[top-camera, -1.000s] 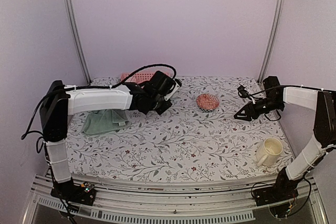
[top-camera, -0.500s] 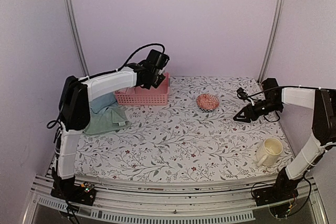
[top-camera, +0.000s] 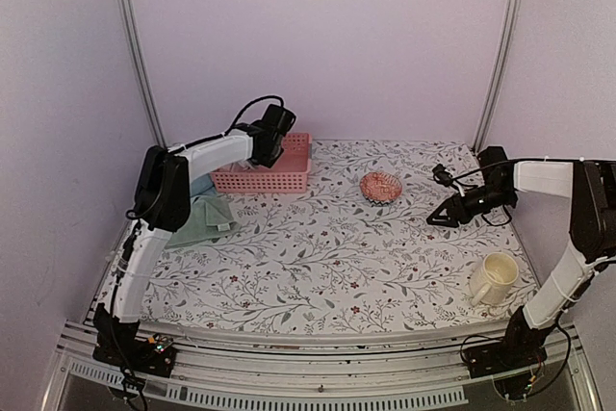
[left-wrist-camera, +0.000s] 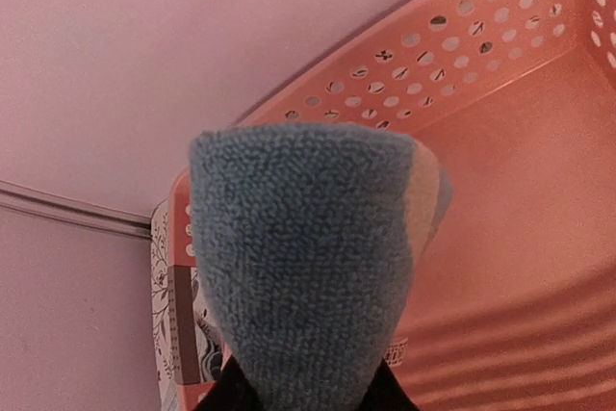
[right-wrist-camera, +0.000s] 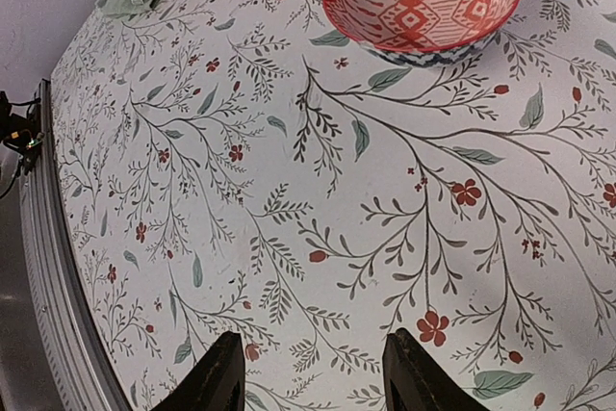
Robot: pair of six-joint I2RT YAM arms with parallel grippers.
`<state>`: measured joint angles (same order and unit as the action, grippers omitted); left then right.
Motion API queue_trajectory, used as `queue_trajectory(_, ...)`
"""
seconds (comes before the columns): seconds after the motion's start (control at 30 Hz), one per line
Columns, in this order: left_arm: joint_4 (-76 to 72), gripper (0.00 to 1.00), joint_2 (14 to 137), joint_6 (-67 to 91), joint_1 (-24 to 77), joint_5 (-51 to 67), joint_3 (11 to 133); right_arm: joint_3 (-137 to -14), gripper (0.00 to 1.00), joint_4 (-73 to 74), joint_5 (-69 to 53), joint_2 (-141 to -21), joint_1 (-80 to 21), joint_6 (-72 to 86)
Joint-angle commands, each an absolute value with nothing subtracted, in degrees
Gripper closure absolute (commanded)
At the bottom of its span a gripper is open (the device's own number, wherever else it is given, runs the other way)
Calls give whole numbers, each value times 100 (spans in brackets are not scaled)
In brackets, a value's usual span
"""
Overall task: Roll the towels
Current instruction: Place the towel in the bin.
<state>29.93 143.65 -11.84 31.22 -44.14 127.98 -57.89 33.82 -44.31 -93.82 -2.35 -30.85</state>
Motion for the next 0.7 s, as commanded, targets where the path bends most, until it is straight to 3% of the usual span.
queue_trajectory(0.0,3076,100,14773,-1100,2902,-4395,13268,-5730,49,3458,-4618,-9462,-243,-3138)
queue_trajectory(0.27,2998,100,15714,-1255,2673,-4660,14109,-5724,49,3535,-4693,-9559,-236,-3170)
queue_trajectory(0.5,2826,100,15934,-1258,2509,-4222,14113,-5771,49,3612,-4741,-9699,-236,-3207)
queue_trajectory(0.53,2848,98,15942,-1199,2493,-4130,14089,-5767,49,3624,-4745,-9713,-235,-3208)
queue_trajectory(0.67,3065,68,15961,-904,2412,-3766,14052,-5775,49,3647,-4772,-9745,-242,-3216)
